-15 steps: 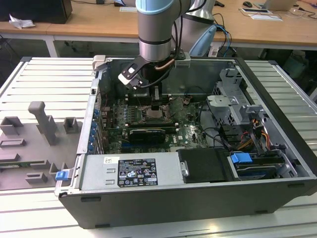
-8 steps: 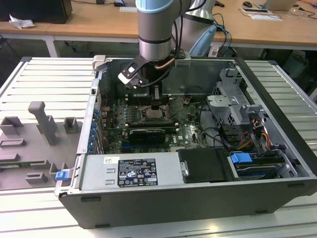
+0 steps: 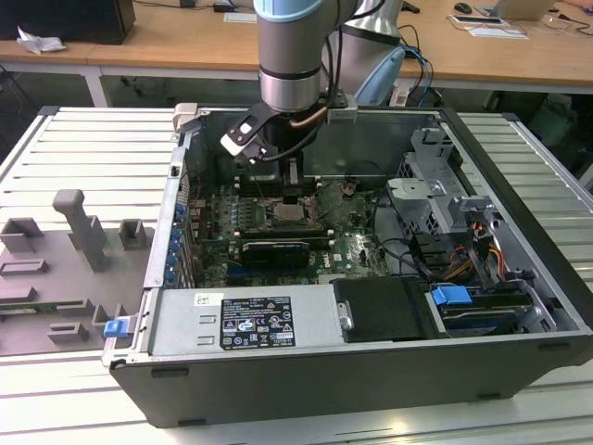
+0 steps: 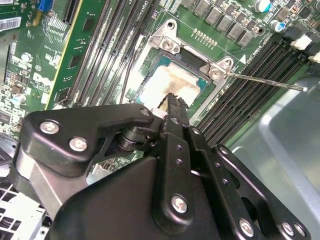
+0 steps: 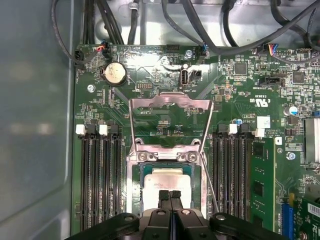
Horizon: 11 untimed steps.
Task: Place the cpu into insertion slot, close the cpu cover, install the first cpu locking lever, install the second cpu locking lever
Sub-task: 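Close the cpu cover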
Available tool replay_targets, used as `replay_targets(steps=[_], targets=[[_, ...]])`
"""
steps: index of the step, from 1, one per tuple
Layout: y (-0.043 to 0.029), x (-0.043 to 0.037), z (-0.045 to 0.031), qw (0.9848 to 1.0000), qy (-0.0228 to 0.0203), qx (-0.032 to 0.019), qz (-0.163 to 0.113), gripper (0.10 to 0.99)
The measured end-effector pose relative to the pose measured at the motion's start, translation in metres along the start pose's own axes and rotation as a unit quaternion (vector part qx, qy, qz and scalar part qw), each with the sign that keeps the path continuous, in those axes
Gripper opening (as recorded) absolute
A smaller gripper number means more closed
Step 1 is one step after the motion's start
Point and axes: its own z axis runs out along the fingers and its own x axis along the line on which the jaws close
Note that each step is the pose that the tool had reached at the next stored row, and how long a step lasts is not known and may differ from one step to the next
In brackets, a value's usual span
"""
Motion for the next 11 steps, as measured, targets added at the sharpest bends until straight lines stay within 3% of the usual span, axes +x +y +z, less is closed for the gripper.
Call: replay_targets(steps=[11], targets=[[0.0013, -0.0002, -0.02, 1.0, -0.0012, 0.0, 0.0, 0.106]])
